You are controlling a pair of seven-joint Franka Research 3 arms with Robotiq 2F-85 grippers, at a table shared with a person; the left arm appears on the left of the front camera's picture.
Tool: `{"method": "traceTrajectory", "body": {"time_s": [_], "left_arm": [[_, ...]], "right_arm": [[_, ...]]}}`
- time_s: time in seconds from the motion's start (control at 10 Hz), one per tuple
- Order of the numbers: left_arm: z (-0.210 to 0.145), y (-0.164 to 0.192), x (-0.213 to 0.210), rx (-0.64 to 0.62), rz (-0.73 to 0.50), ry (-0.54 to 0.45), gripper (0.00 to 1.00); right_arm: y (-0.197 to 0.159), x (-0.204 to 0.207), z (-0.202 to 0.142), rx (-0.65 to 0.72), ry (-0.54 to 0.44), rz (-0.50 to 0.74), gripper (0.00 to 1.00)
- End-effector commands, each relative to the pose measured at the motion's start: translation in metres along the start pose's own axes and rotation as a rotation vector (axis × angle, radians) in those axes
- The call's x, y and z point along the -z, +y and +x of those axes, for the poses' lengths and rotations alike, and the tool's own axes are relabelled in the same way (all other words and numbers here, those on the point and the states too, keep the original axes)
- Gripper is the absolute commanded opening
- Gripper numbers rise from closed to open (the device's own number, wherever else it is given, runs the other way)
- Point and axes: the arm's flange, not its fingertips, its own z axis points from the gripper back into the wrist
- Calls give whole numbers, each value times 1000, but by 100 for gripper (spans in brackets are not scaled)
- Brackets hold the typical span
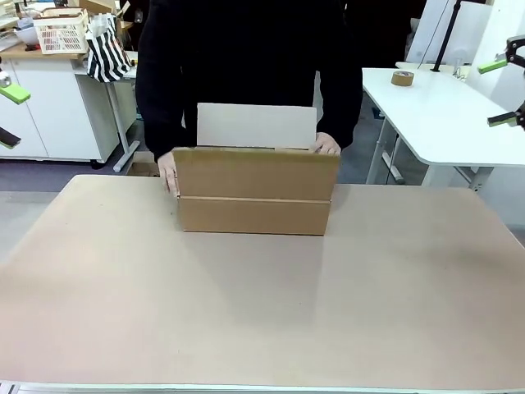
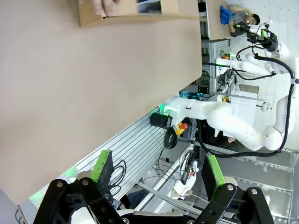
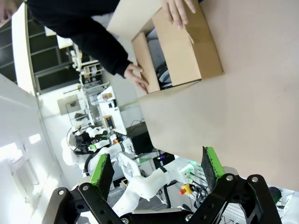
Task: Pack the gift set into the box.
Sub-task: Press and hold the closed box until the human finishes sealing it.
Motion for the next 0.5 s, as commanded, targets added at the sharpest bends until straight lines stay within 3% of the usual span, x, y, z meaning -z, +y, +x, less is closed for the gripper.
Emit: {"method": "traceTrajectory", "body": {"time_s": [0.0, 0.4], "left_arm": [[-1, 2, 0, -3, 9, -7, 100], [-1, 2, 0, -3, 9, -7, 100]], "right_arm": [[1, -2, -2, 13, 12, -7, 100], [1, -2, -2, 13, 12, -7, 100]]}}
